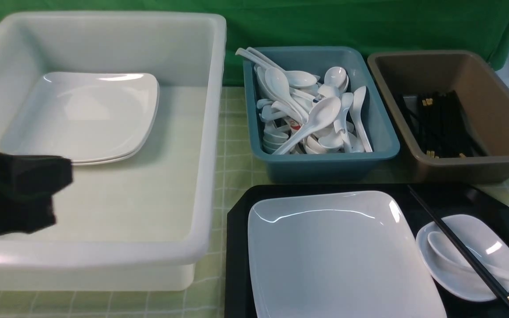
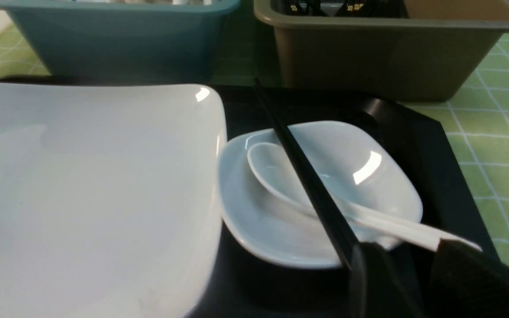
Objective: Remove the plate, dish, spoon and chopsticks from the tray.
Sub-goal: Use the right arm to grab a pair of chopsticks from the plate
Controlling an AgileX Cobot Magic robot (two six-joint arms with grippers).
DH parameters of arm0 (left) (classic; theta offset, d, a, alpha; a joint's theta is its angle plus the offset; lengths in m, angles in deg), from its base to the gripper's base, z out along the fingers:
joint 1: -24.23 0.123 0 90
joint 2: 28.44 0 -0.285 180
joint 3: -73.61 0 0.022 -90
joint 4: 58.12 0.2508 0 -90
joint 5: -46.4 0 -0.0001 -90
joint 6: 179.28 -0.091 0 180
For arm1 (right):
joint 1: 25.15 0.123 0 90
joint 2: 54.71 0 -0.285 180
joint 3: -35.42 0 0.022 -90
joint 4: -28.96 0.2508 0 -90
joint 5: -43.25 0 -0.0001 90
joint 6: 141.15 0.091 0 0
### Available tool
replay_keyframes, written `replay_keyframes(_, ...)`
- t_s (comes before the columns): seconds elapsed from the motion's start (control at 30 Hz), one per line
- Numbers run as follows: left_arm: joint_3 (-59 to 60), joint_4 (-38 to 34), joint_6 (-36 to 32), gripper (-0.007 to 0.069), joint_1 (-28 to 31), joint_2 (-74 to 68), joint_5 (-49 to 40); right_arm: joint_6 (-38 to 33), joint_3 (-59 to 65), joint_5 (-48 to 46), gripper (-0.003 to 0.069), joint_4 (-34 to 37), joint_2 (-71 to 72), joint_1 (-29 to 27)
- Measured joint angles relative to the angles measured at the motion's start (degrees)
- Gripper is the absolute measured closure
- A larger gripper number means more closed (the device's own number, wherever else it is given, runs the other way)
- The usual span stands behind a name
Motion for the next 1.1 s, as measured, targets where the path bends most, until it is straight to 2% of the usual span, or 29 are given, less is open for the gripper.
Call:
replay_keyframes(0.1,-0.37,-2.47,-4.0,0.0619,-4.4,-3.01,0.47,5.96,0.0,2.41,0.0422,3.41,0.0,0.0)
replay_keyframes(0.17,-0.42,-4.69,-7.9,0.0619,-9.3,-4.56,1.61,15.13,0.0,5.37,0.0422,6.28,0.0,0.0)
replay_keyframes(0.2,-0.42,-4.69,-8.22,0.0619,-9.3,-4.63,1.69,16.35,0.0,5.96,0.0422,6.5,0.0,0.0)
replay_keyframes(0.27,-0.42,-5.58,-9.8,0.0619,-13.37,-5.0,3.05,21.44,0.0,10.34,0.0422,7.63,0.0,0.0)
replay_keyframes(0.37,-0.43,-5.8,-10.37,0.0619,-15.09,-5.0,4.16,25.56,0.0,15.28,0.0422,8.19,0.0,0.0)
replay_keyframes(0.43,-0.43,-5.78,-10.55,0.0619,-15.22,-5.0,4.46,26.48,-1.3,13.31,0.0428,8.4,-0.41,0.07)
replay_keyframes(0.5,-0.43,-5.38,-10.6,0.0619,-15.22,-5.07,4.82,24.71,-5.84,7.4,0.0432,8.6,-3.22,0.44)
replay_keyframes(0.6,-0.43,-4.96,-10.67,0.0619,-15.22,-5.2,5.37,12.7,-18.7,-6.18,0.0433,8.54,-14.95,2.55)
replay_keyframes(0.63,-0.43,-4.95,-10.67,0.0619,-15.22,-5.2,5.46,10.95,-19.6,-8.1,0.0433,8.54,-16.84,2.82)
replay_keyframes(0.7,-0.48,-3.87,-10.8,0.0619,-15.24,-5.2,5.73,1.65,-30.71,-19.17,0.0433,7.53,-29.13,4.01)
replay_keyframes(0.77,-0.48,-3.52,-11.64,0.0619,-15.24,-4.86,5.68,-3.0,-37.98,-27.34,0.0428,5.57,-39.61,4.17)
replay_keyframes(0.9,-0.48,-3.68,-14.1,0.0619,-15.24,-2.5,5.01,-5.95,-46.51,-36.9,0.0407,0.73,-56.23,4.17)
replay_keyframes(1.1,-0.53,-3.61,-15.19,0.0619,-15.24,3.34,4.7,-7.8,-51.76,-39.8,0.0391,-3.37,-76.37,4.17)
